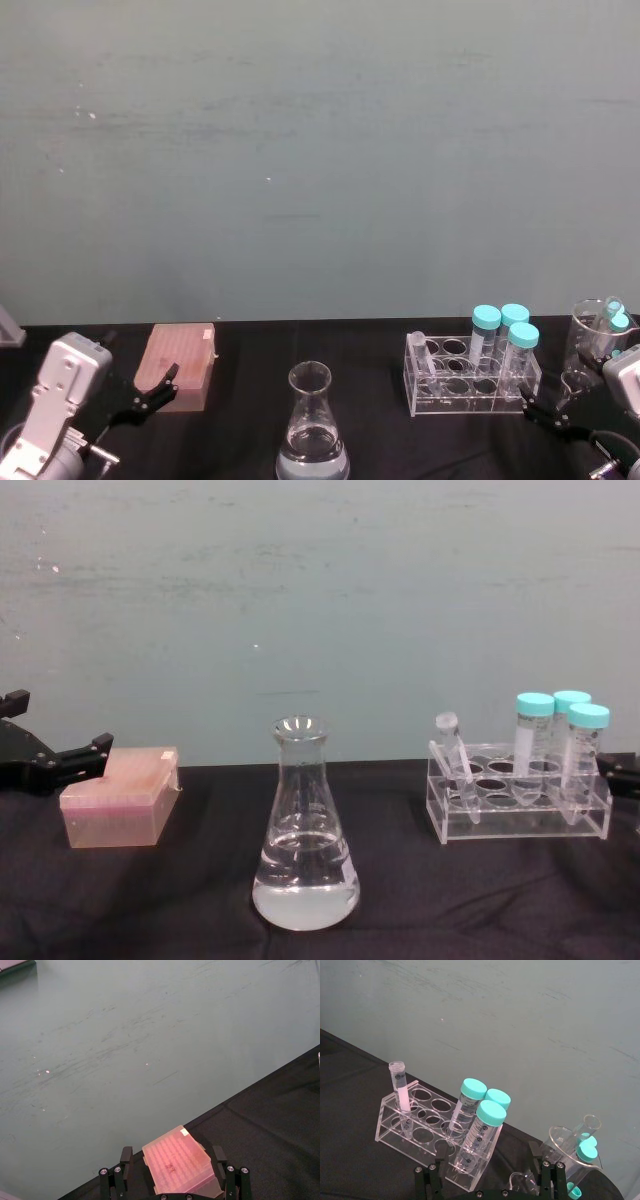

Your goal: Pour the liquid from the test tube into the beaker using one hand.

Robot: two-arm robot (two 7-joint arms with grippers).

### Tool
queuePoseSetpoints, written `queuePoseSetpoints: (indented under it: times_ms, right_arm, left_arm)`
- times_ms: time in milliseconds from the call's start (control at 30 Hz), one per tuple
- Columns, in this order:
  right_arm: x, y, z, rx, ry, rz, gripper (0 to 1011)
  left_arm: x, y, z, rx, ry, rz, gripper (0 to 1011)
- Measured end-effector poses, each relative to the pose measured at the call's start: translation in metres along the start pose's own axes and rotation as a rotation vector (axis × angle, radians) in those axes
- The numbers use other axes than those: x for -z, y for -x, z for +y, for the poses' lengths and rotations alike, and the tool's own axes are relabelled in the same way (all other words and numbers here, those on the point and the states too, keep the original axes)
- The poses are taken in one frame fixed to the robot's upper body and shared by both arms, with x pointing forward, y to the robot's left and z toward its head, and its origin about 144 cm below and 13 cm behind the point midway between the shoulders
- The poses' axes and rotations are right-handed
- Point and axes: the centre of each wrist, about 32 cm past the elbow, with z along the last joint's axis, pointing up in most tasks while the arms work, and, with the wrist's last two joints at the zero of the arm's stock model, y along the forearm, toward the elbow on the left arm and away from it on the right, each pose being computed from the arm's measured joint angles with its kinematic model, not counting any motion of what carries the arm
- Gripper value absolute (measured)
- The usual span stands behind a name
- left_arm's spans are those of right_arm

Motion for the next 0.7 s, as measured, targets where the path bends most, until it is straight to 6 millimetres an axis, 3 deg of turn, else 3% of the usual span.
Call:
queuePoseSetpoints:
  times_ms: [333, 700]
  right_arm:
    - [-0.002, 0.0, 0.002, -0.043, -0.043, -0.001, 1003]
    - [-0.016, 0.005, 0.018, -0.172, -0.135, 0.03, 1003]
  left_arm:
    - [0.0, 0.0, 0.0, 0.0, 0.0, 0.0, 1000]
    - [0.0, 0.0, 0.0, 0.0, 0.0, 0.0, 1000]
